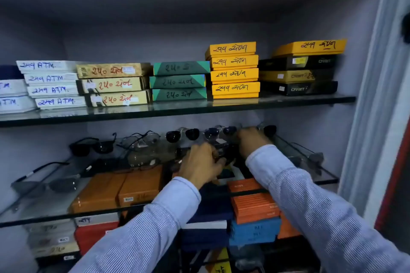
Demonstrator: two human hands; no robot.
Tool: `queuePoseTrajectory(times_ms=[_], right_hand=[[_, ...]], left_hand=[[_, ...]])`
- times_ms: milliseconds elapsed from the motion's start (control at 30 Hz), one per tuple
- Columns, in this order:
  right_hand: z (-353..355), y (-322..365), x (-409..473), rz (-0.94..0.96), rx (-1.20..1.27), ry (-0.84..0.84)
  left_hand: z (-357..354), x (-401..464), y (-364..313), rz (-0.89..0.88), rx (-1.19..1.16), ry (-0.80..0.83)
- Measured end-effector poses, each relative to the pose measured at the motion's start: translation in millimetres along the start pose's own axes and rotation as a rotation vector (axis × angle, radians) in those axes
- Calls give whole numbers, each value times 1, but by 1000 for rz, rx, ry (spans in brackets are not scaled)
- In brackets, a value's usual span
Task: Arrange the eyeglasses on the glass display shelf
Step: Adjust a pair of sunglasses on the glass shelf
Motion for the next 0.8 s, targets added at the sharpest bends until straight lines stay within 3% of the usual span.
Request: queuePoseTrajectory(times_ms=[167,433,800], right_hand=[[-13,0,32,16,-69,133],[-10,-7,44,98,-100,132],[18,-47,13,142,354,79]], left_hand=[[-11,24,-6,72,-12,17],[-21,34,-9,67,4,43],[32,-7,-12,66,-148,13]])
Point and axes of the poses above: each hand's wrist, its own x-axis towards the middle knuckle, its own z-axis out of the back of the hand, y = z × x, the point moved 8 cm from there along x, towards the middle knuckle, and after that the axes turned 11 degrees about y, right-handed, at the moved point
